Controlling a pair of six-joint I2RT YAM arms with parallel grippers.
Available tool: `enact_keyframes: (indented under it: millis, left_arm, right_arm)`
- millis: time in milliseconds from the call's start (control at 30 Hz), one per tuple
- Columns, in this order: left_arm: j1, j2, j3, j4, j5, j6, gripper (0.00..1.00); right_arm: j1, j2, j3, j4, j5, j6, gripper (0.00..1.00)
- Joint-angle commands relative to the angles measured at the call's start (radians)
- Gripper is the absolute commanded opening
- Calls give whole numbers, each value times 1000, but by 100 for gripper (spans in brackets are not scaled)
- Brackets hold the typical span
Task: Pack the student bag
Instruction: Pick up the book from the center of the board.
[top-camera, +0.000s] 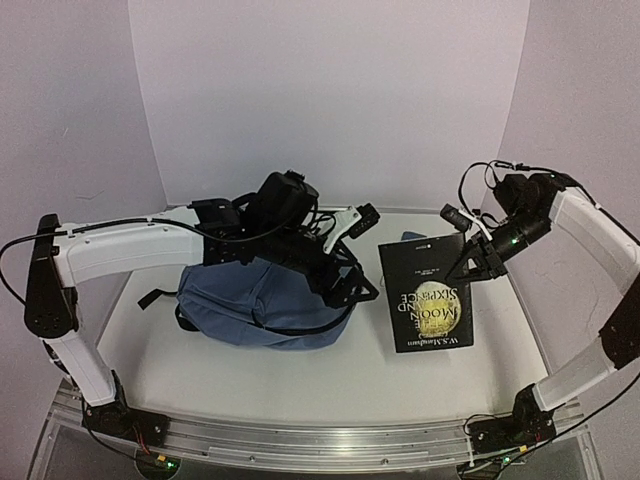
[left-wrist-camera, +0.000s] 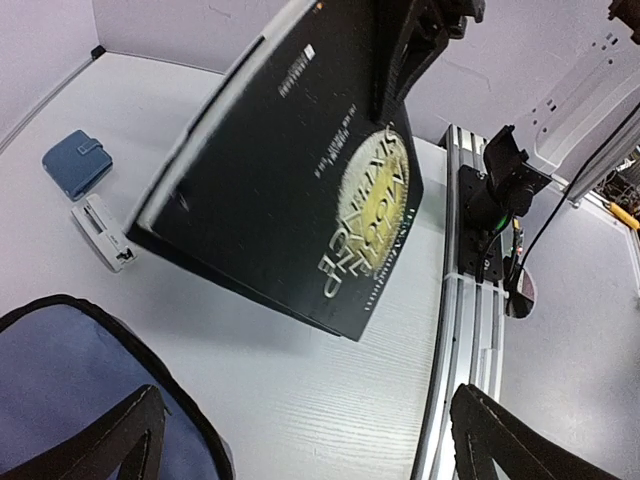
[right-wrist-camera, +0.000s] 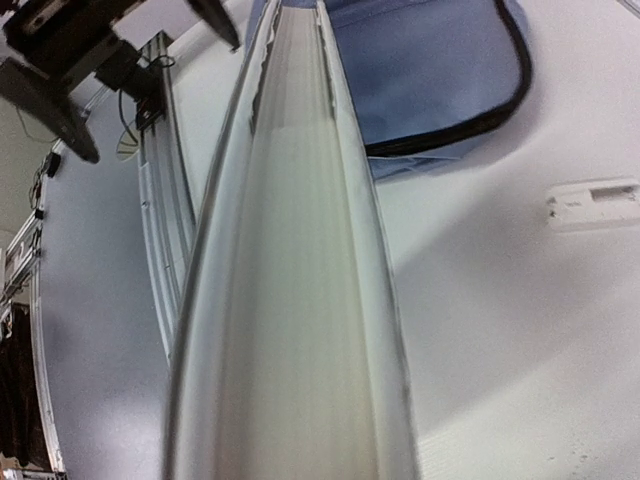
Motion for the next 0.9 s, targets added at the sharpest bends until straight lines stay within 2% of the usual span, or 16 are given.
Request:
enact_keyframes:
  millis: [0, 300, 467, 600, 867]
  left_arm:
    - [-1, -61, 88, -210, -18, 133, 100]
    - [-1, -23, 198, -333, 40, 161, 98]
    - [-1, -43, 174, -285, 69, 145, 98]
    - [-1, -13, 180, -272, 110, 134, 97]
    - [-1, 34, 149, -190, 280, 93, 79]
  right_arm:
    - [87, -72, 71, -99, 32, 100, 0]
    - [302, -106, 76, -44, 168, 179, 0]
    - [411, -122, 66, 0, 214, 229, 0]
    - [437, -105, 88, 3, 198, 245, 0]
    - [459, -90, 118, 9, 176, 252, 0]
